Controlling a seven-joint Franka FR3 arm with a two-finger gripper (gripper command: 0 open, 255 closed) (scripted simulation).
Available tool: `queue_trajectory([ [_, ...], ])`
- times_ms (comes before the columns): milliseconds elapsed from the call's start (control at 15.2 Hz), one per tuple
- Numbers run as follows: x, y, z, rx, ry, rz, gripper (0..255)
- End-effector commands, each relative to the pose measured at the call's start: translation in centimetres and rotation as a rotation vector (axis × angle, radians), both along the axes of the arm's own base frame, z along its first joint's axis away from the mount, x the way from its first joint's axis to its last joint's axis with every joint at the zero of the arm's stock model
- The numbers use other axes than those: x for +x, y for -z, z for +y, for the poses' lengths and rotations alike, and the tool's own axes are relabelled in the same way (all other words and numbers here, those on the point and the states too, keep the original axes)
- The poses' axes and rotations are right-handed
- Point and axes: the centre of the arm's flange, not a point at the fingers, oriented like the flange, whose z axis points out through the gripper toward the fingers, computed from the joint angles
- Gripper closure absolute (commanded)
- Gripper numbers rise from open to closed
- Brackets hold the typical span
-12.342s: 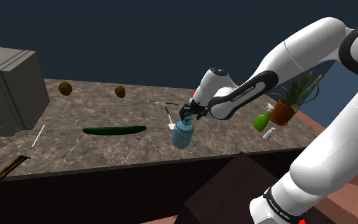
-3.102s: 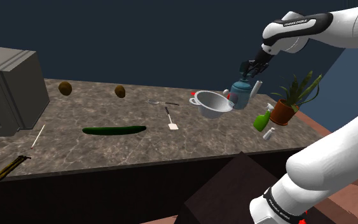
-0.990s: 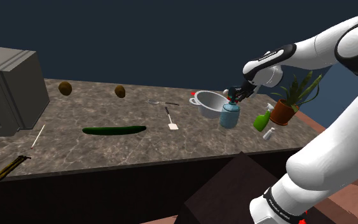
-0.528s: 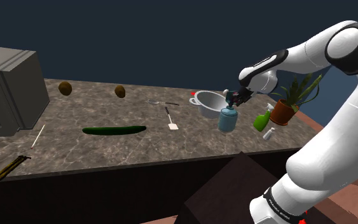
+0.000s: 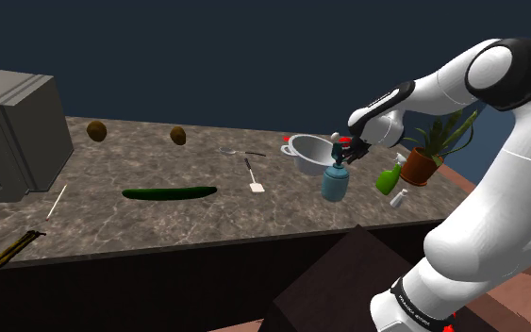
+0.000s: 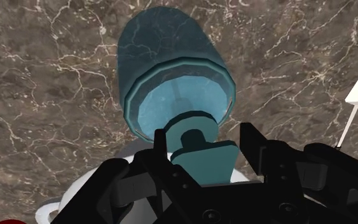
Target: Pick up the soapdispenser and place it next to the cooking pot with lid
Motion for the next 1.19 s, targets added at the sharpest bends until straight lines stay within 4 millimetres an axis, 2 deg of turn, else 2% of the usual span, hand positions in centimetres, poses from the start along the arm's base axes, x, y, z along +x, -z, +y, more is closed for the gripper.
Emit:
queue_trajectory([
  [0, 0.0, 0.1, 0.0, -0.001, 0.000, -0.001, 255],
  [330, 0.0, 0.1, 0.0, -0.001, 0.000, -0.001, 255],
  [396, 0.0, 0.1, -0.1, -0.001, 0.000, -0.001, 0],
  [726, 0.0, 0.1, 0.0, -0.001, 0.000, -0.001, 0],
  [990, -1.3, -4.7, 0.6, -0.001, 0.000, -0.001, 0],
  [1122, -1.3, -4.7, 0.6, -0.001, 0.000, -0.001, 0],
])
